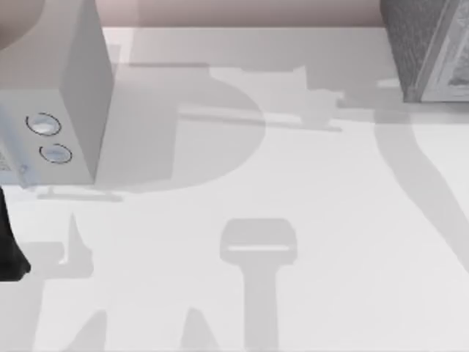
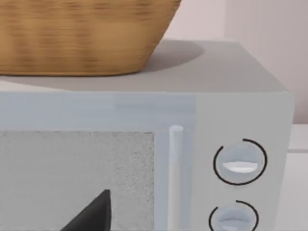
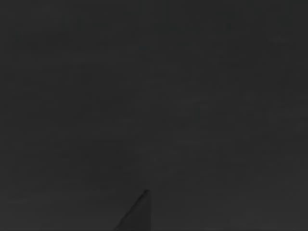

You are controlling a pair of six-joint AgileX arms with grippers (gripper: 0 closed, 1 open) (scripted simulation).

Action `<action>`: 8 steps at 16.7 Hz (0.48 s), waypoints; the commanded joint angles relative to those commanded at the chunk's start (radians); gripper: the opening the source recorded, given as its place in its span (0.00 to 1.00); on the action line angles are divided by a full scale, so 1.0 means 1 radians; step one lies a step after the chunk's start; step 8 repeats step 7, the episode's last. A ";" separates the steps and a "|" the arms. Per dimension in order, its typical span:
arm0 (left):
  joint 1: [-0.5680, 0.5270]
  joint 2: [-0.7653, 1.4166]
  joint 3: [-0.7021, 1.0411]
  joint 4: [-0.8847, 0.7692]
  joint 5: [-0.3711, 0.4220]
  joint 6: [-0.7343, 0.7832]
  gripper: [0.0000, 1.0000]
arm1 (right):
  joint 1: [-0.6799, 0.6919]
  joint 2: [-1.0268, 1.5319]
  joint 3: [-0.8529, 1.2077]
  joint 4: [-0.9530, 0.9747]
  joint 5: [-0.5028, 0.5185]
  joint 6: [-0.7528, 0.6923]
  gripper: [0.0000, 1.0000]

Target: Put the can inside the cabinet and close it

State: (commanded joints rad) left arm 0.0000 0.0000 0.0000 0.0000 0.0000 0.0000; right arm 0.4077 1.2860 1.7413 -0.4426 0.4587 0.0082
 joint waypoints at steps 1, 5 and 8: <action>0.000 0.000 0.000 0.000 0.000 0.000 1.00 | -0.010 0.019 0.015 0.006 -0.011 0.000 1.00; 0.000 0.000 0.000 0.000 0.000 0.000 1.00 | -0.053 0.108 0.070 0.029 -0.052 0.001 1.00; 0.000 0.000 0.000 0.000 0.000 0.000 1.00 | -0.072 0.133 0.091 0.040 -0.071 0.002 1.00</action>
